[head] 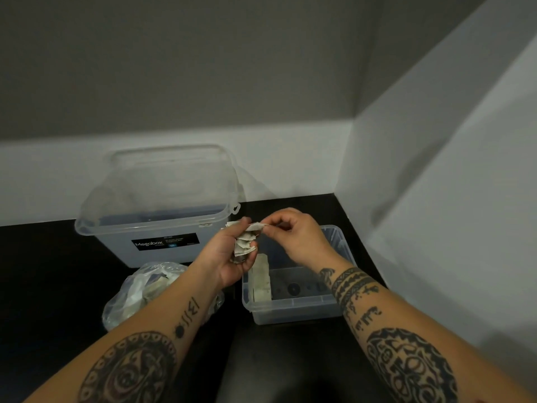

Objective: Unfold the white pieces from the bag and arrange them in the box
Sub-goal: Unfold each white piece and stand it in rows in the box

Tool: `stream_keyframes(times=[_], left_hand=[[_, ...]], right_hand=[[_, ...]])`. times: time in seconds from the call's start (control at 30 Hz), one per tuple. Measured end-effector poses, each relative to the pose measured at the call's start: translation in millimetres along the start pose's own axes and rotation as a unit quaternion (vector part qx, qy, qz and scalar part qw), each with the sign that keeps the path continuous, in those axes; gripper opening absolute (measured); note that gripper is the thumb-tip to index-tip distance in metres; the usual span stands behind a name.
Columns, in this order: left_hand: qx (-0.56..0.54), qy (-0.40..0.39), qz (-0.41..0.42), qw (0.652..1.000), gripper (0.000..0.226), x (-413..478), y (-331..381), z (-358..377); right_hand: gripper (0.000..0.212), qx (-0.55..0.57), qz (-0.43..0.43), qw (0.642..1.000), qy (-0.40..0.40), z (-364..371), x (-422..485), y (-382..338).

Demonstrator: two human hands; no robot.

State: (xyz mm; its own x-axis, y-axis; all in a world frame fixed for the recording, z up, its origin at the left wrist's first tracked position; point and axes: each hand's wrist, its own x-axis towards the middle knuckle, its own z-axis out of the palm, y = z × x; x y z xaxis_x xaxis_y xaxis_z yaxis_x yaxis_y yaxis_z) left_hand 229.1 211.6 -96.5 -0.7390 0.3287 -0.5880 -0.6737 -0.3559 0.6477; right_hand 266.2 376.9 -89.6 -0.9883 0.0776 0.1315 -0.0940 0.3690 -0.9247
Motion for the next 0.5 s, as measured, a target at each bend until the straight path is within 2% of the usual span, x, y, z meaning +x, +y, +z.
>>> stream_keyframes(times=[0.07, 0.13, 0.27, 0.33, 0.5], left_hand=[[0.04, 0.035, 0.036, 0.998, 0.018, 0.8, -0.3, -2.7], [0.081, 0.056, 0.094, 0.991, 0.013, 1.3, 0.1, -4.9], [0.229, 0.012, 0.176, 0.957, 0.007, -2.0, 0.0, -5.6], [0.286, 0.009, 0.196, 0.938, 0.007, -4.2, -1.2, -4.4], [0.298, 0.014, 0.207, 0.932, 0.01, -7.1, -1.7, -2.6]], right_hand=[[0.01, 0.013, 0.013, 1.0, 0.001, -4.7, 4.3, -1.3], [0.01, 0.016, 0.036, 0.999, 0.0, -9.7, 8.1, -2.8], [0.007, -0.093, 0.052, 0.993, -0.048, -11.7, 13.6, -0.7], [0.009, -0.096, 0.053, 0.992, -0.061, -9.5, 14.3, -0.3], [0.016, -0.053, 0.062, 0.996, -0.045, -5.9, 10.9, 7.5]])
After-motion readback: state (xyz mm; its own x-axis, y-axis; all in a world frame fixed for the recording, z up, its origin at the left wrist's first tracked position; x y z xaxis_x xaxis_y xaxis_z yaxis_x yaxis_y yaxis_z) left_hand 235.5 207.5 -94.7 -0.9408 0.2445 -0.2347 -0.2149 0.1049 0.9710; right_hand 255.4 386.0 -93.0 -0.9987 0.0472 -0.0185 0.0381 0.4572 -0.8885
